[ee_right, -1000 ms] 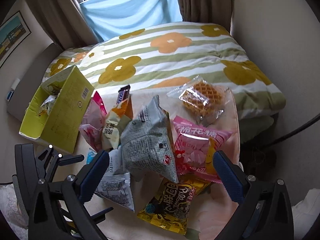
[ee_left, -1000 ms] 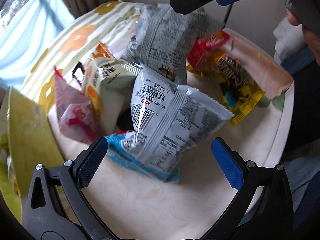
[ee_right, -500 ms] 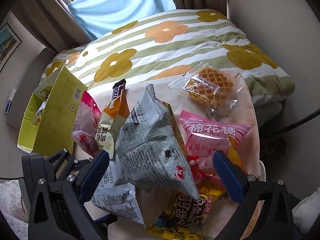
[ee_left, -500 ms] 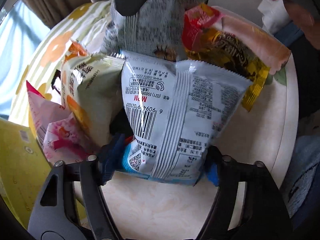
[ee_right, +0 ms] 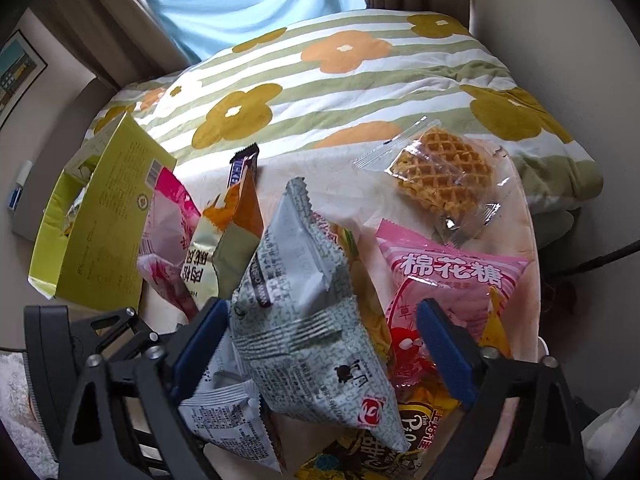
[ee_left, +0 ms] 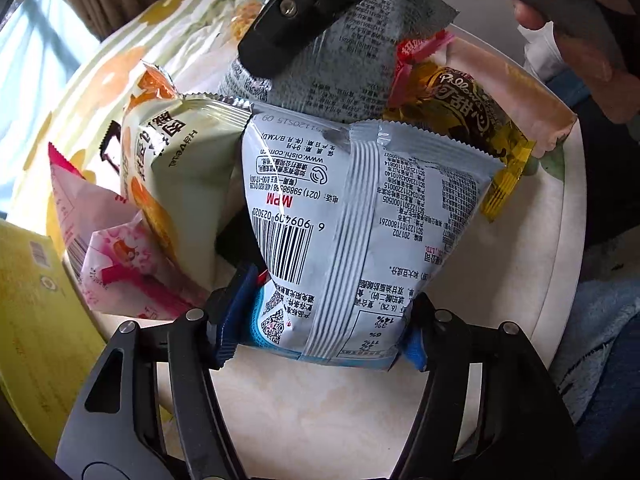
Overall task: Organize snacks
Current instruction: 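Grasp a white MPM chip bag with the left tool while the right tool grasps a grey chip bag, then carry both bags over the yellow box and open both tools to drop them, then move both tools back toward the remaining snacks on the table, then grasp a pink-white packet with the left tool while the right tool grasps the pink marshmallow bag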
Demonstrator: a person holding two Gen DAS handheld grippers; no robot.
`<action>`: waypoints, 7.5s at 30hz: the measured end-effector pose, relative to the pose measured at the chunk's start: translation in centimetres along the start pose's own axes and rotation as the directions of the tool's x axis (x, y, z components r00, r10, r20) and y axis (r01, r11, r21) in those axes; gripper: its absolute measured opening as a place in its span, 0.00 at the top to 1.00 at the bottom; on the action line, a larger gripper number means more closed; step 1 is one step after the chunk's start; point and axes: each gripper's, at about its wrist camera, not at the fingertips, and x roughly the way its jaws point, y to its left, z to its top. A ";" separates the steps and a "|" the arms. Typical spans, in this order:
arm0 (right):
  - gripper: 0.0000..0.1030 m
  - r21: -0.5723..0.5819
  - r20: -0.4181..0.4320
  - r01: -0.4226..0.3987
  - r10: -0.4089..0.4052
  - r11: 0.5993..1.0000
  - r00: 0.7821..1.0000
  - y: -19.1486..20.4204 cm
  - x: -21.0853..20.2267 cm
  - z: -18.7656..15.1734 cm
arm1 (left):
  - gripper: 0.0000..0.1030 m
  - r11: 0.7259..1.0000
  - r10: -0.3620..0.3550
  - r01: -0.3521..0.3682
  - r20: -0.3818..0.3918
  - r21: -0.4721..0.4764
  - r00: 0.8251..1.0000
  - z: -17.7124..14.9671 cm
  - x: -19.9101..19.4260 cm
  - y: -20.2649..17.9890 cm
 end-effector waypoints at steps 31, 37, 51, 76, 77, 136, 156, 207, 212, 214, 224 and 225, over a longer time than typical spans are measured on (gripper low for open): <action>0.46 -0.227 0.098 -0.083 0.108 0.970 0.989 2.7 -10.2 -1.6 | 0.44 0.915 0.250 -0.211 0.073 -0.343 0.966 -3.1 -12.0 -2.9; 0.46 -0.291 0.128 -0.095 0.137 0.952 0.982 5.8 -11.7 0.6 | 0.44 0.841 0.345 -0.256 0.108 -0.477 0.932 -5.3 -16.7 1.4; 0.46 -0.358 0.204 -0.111 0.194 0.927 0.959 19.4 -11.0 3.9 | 0.44 0.687 0.532 -0.353 0.109 -0.635 0.839 -15.8 -26.6 16.7; 0.46 -0.298 0.073 -0.153 0.182 0.942 0.981 32.5 -0.4 4.5 | 0.00 0.658 0.385 -0.287 -0.017 -0.696 0.923 -26.0 -19.1 28.2; 0.46 -0.311 0.071 -0.148 0.178 0.939 0.981 32.5 -0.2 4.5 | 0.00 0.651 0.382 -0.285 -0.021 -0.704 0.924 -26.3 -19.1 28.0; 0.03 -0.101 0.369 0.074 -0.032 0.992 0.929 15.9 -14.1 0.3 | 0.00 0.721 0.376 -0.114 0.248 -0.684 0.893 -11.8 -23.6 13.0; 0.03 -0.035 0.243 0.124 -0.112 0.992 0.964 -2.3 -11.4 -1.9 | 0.01 0.685 0.347 -0.220 0.045 -0.694 0.937 0.5 -10.7 7.7; 0.03 0.184 -0.017 0.145 -0.145 0.972 0.989 -6.9 0.8 -1.1 | 0.65 0.855 0.272 -0.356 -0.260 -0.376 0.927 2.1 1.1 11.5; 0.04 0.195 -0.052 0.157 -0.150 0.968 0.987 -7.0 2.6 -1.0 | 0.65 0.850 0.266 -0.345 -0.241 -0.399 0.933 1.9 0.1 11.4; 0.14 0.211 -0.062 0.161 -0.151 0.964 0.987 -7.1 3.2 -1.1 | 0.65 0.847 0.266 -0.343 -0.236 -0.406 0.935 1.9 -0.3 11.1; 0.34 0.254 -0.056 0.131 -0.121 0.958 0.991 -7.1 3.0 -1.8 | 0.65 0.830 0.278 -0.333 -0.187 -0.447 0.942 1.5 -2.9 10.0; 0.34 0.256 -0.047 0.122 -0.114 0.959 0.992 -7.1 2.7 -1.8 | 0.65 0.827 0.283 -0.335 -0.181 -0.452 0.942 1.5 -3.2 9.9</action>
